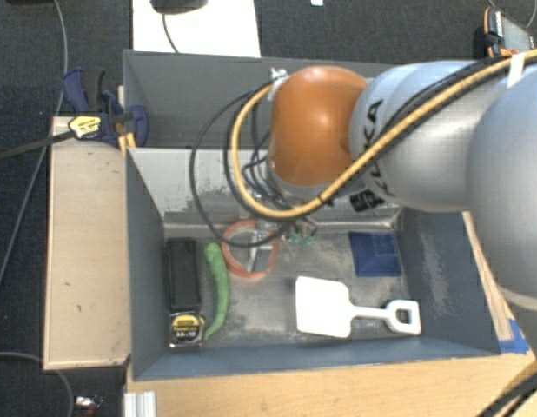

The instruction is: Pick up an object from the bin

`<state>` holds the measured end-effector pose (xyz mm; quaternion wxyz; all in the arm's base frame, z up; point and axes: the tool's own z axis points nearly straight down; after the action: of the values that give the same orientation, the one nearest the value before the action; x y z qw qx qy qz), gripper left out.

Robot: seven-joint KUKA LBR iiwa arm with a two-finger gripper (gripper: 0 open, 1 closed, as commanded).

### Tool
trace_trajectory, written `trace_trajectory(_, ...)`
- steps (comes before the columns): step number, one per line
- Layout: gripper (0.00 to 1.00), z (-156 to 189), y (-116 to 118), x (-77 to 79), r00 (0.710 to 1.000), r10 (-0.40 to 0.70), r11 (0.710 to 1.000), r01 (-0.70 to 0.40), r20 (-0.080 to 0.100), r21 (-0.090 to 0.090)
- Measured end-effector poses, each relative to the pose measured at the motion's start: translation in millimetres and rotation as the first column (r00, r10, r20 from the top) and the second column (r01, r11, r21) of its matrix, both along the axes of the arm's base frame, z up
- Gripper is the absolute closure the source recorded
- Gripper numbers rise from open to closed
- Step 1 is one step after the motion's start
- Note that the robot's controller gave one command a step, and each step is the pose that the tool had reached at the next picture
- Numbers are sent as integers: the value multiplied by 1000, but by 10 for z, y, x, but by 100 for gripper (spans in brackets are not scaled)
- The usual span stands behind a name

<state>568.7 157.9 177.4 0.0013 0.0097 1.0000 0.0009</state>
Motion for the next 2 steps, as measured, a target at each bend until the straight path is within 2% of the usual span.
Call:
trace_trajectory(1, 0, 0, 0, 0, 1000, -1, 1000, 1, 0, 0)
trace_trajectory(2, 0, -255, -144, 33, 986, 169, 986, -169, 1, -1)
